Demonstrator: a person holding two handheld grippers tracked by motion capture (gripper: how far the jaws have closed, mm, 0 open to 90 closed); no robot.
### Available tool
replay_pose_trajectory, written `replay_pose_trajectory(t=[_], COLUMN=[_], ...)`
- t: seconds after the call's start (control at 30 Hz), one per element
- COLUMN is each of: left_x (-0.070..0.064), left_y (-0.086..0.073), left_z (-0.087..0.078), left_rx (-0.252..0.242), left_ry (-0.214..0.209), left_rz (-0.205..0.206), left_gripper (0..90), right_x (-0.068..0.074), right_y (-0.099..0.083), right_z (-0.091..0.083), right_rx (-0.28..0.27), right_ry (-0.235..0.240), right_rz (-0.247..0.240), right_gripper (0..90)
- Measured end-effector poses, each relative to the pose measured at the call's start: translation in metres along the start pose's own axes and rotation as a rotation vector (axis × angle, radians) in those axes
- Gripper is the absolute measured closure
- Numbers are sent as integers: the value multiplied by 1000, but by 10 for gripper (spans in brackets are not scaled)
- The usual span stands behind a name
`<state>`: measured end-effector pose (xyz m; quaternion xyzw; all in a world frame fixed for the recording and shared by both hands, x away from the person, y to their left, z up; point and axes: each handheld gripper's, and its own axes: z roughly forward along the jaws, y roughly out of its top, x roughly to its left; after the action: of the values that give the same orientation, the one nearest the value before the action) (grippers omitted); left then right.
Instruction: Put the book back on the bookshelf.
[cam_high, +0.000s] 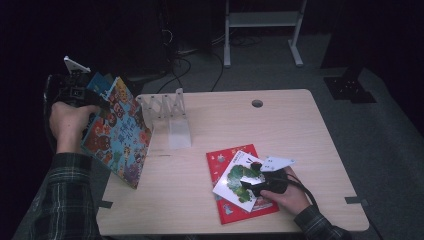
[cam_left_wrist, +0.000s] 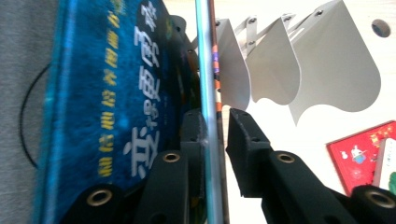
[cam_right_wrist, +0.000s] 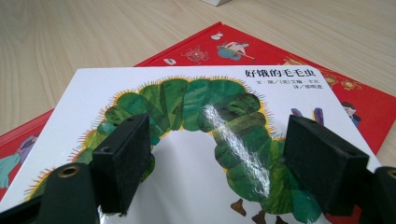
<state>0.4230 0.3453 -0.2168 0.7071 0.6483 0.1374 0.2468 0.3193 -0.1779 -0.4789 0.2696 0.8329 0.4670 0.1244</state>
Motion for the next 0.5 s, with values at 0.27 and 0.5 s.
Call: replay_pose_trajectory(t=[0.27,0.5], left_x=[9,7], left_y=[-3,-3], left_z=[-19,-26], left_rx=[-50,-60], left_ry=[3,-5], left_rz=[-2,17], left_gripper=[745,751], right_x=[0,0], right_y=[0,0], right_z=[0,0], right_rx=[-1,-2], right_ry=[-2,-2], right_rz=[1,0], right_gripper=[223,222])
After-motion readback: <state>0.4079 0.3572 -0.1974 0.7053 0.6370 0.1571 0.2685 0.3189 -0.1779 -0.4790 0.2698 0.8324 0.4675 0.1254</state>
